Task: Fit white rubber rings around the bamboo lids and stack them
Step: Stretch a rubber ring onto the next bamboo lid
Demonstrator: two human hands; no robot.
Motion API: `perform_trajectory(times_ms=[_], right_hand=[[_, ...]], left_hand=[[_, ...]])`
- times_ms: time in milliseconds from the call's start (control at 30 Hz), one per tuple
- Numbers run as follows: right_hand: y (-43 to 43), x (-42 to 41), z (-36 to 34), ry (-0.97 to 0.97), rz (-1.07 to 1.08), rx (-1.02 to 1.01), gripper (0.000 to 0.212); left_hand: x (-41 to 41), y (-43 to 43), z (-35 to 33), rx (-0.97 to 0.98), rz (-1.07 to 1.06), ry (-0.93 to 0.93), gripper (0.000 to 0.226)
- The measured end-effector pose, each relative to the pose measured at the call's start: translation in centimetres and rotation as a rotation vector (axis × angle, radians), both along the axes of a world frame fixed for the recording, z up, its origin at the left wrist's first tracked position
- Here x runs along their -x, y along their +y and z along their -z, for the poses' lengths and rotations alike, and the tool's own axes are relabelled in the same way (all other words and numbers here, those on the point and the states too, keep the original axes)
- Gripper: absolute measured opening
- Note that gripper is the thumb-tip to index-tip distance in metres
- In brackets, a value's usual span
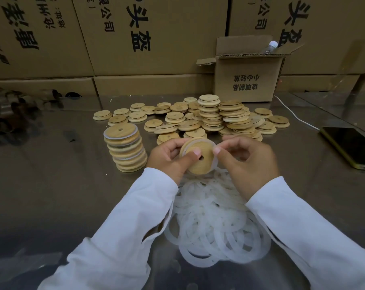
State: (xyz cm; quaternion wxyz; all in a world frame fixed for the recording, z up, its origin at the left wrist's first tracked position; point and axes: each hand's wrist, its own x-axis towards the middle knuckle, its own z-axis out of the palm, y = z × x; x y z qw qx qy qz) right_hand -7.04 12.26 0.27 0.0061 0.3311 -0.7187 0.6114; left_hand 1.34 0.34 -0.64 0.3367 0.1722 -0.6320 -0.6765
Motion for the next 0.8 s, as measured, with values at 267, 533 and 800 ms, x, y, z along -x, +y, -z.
perform_trajectory(times_ms=[267,533,800], right_hand=[[0.1,0.0,0.2,0.125,0.091,-0.054,0.018],[0.0,0.1,0.7,0.328,0.065,-0.216,0.015],[0.4,0.6,-0.6,0.247,0.030,-0.178,0.027]], left_hand=[[0.2,0.2,0.2,-0.116,0.017,0.006,0.021],[0.0,0.3,0.7,0.101,0.016,-0.149,0.013],[-0.1,0.4,0.0,0.235,0.007,-0.077,0.020]])
